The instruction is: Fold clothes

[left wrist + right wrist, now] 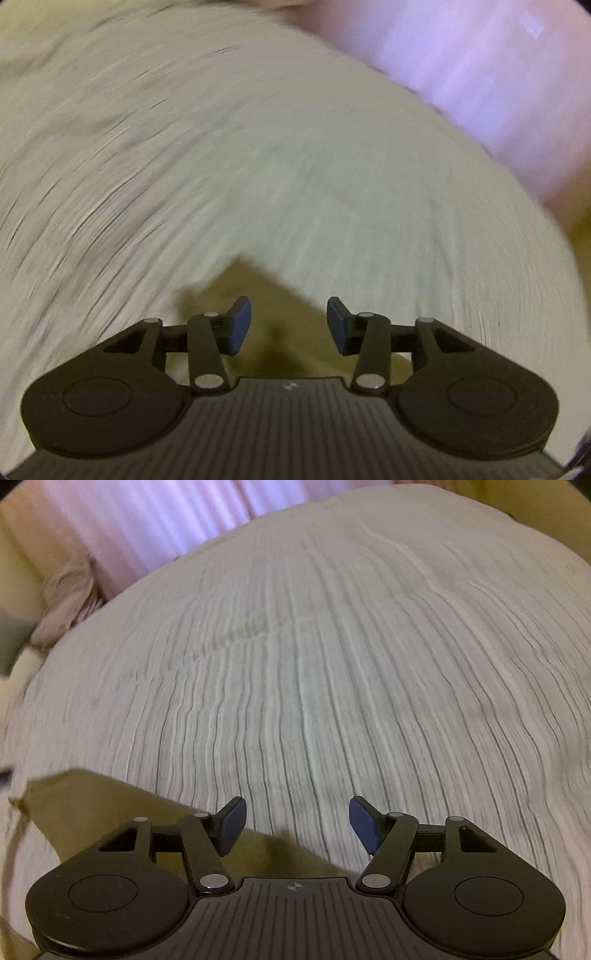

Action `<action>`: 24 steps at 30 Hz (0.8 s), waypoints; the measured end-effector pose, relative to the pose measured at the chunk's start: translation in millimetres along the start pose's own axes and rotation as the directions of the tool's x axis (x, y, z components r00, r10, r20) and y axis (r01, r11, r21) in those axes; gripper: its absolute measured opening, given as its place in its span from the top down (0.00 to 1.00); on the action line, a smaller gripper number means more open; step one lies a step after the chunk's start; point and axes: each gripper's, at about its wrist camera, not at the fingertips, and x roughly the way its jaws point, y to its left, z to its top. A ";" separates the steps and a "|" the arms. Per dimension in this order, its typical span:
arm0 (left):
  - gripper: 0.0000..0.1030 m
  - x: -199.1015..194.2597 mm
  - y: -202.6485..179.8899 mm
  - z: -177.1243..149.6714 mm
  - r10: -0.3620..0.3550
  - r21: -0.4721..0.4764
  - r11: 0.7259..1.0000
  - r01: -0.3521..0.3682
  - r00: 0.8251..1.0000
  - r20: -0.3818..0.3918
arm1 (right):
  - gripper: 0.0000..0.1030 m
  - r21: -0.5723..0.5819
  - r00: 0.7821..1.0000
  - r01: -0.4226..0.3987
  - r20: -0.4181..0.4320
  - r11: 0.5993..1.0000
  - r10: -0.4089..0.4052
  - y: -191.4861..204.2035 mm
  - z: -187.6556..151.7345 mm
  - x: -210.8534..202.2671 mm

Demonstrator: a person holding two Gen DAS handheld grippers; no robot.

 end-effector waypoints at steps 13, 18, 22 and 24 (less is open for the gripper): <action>0.64 13.0 -7.0 50.4 -0.002 0.307 0.952 -0.018 0.998 0.062 | 0.36 0.146 0.998 0.064 0.002 0.987 -0.065 13.8 -5.7 -15.8; 0.63 50.6 -32.8 58.4 0.003 0.632 0.765 0.127 0.980 -0.201 | 0.36 0.059 0.998 0.051 -0.024 0.997 -0.050 43.7 -3.0 5.0; 0.60 58.8 -10.6 70.9 -0.043 0.554 0.818 0.157 0.976 -0.214 | 0.37 -0.147 0.995 -0.074 -0.076 0.986 0.064 103.5 12.7 44.5; 0.60 60.3 6.4 77.0 -0.081 0.479 0.859 0.179 0.973 -0.217 | 0.37 -0.255 0.984 -0.160 -0.114 0.954 0.135 143.5 20.2 69.8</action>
